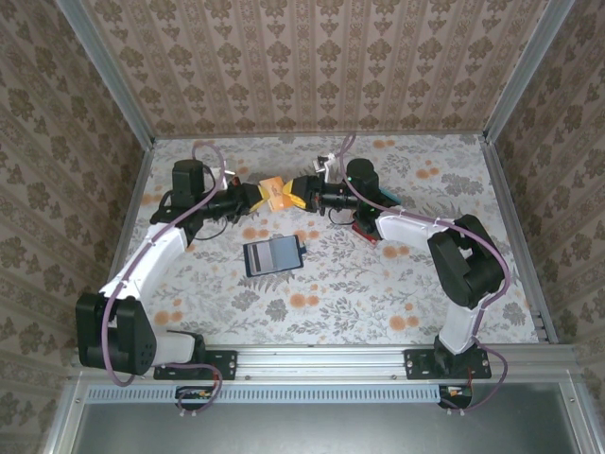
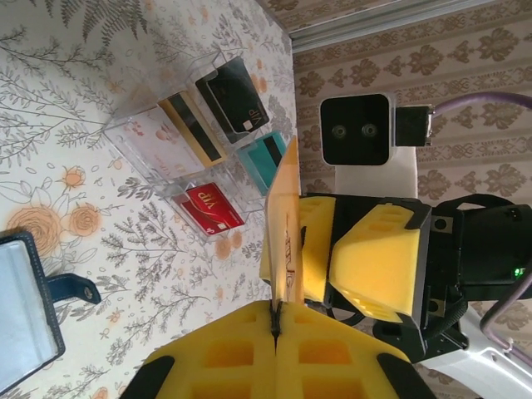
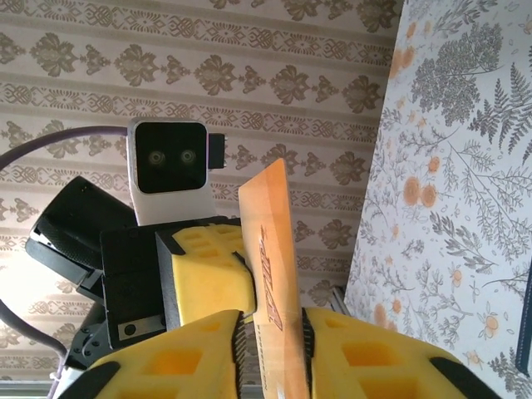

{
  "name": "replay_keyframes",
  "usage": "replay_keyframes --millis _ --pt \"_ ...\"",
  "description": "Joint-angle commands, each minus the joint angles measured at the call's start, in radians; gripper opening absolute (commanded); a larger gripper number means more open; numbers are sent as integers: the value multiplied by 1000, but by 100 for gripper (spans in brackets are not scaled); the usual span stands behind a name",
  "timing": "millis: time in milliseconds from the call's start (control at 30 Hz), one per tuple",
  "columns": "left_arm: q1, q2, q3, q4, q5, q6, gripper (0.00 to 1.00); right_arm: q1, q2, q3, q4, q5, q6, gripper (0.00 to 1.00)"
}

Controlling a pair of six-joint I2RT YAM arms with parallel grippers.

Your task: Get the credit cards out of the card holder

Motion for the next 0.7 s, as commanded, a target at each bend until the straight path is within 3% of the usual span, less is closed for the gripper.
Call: replay_keyframes --millis 0,233,433,500,667 --pt "2 3 -24 55 30 -25 0 6 11 4 72 -50 35 32" --pt "3 10 -22 51 28 -15 0 22 27 -8 113 -33 81 29" --pt "8 13 -18 9 22 4 3 19 16 -1 8 -4 -1 1" --pt "13 11 -7 -58 -1 38 13 15 1 -9 -52 16 -55 0" --pt "42 16 17 -249 -112 158 59 -11 -71 8 -367 100 -341 0"
